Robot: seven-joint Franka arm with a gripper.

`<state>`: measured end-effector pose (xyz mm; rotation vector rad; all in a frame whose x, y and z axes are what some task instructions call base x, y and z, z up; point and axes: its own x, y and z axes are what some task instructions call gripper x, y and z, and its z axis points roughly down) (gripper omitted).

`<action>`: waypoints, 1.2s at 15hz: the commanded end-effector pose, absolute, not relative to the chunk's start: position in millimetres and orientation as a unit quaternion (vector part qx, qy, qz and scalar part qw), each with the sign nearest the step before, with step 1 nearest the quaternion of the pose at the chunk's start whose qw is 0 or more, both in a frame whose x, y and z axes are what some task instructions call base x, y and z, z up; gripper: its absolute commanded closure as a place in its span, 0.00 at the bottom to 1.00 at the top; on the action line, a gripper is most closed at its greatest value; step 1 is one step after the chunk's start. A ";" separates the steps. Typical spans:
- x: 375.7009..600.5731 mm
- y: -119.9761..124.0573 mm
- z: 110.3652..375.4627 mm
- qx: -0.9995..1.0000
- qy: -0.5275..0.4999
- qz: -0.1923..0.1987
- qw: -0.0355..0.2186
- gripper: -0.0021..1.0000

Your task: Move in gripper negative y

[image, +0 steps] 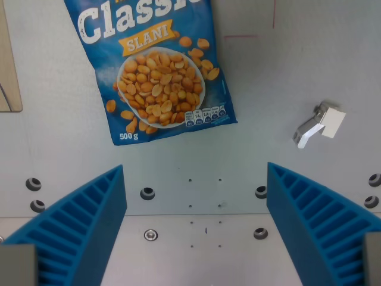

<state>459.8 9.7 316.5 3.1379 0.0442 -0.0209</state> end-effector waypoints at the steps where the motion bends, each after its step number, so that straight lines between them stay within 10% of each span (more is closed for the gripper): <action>1: 459.7 14.7 319.7 1.000 0.014 -0.003 0.002 0.00; 18: 457.3 99.6 319.5 1.000 0.014 -0.003 0.002 0.00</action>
